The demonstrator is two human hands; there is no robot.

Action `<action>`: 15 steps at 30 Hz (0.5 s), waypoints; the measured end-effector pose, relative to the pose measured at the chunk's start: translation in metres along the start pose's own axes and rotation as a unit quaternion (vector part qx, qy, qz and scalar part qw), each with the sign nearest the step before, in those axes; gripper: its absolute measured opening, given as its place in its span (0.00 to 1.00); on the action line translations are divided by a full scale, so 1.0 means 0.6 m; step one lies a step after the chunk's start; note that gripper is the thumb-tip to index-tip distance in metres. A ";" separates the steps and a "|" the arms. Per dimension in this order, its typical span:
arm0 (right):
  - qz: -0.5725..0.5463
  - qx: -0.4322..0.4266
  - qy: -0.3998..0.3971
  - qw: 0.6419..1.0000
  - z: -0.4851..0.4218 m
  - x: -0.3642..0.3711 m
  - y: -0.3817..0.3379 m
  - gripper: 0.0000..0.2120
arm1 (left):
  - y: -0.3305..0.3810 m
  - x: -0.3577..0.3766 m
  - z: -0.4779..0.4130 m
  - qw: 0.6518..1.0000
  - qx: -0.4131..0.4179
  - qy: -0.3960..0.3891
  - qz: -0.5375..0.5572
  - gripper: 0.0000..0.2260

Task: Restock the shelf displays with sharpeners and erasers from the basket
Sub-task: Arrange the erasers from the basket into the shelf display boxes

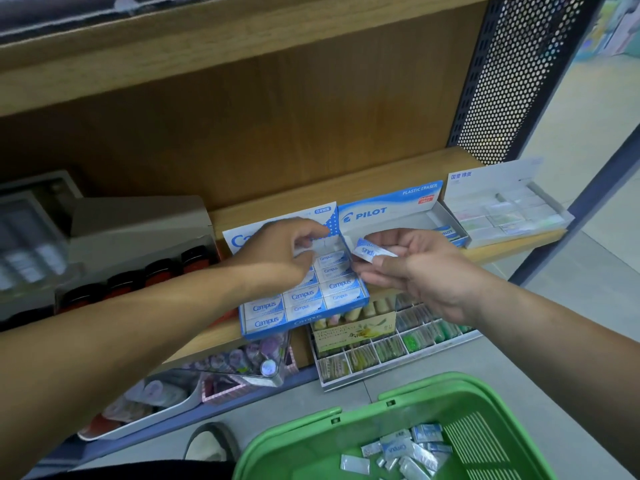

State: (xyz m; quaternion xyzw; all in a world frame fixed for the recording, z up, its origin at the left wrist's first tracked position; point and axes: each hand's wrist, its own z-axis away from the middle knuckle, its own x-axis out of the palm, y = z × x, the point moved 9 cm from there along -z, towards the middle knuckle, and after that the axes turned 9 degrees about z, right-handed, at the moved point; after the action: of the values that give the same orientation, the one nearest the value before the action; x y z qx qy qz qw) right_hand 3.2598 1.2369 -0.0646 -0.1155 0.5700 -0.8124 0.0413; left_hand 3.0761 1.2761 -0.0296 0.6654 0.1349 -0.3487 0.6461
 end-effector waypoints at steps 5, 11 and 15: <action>0.083 0.000 -0.013 0.996 0.019 0.024 -0.007 0.13 | 0.031 0.020 0.026 0.972 -0.093 -0.048 0.209 0.09; 0.189 -0.069 0.037 0.979 0.002 0.067 -0.027 0.08 | 0.026 -0.040 0.038 0.944 -0.108 -0.013 0.313 0.09; 0.462 -0.153 0.073 0.871 -0.011 0.076 -0.050 0.08 | -0.013 -0.089 0.051 0.969 -0.123 0.013 0.215 0.17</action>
State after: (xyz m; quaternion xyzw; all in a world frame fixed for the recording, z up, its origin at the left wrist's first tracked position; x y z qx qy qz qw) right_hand 3.2159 1.2443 -0.0323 0.2153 0.6772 -0.6091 0.3521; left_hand 3.0238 1.2627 0.0007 0.5985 0.0392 -0.1739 0.7810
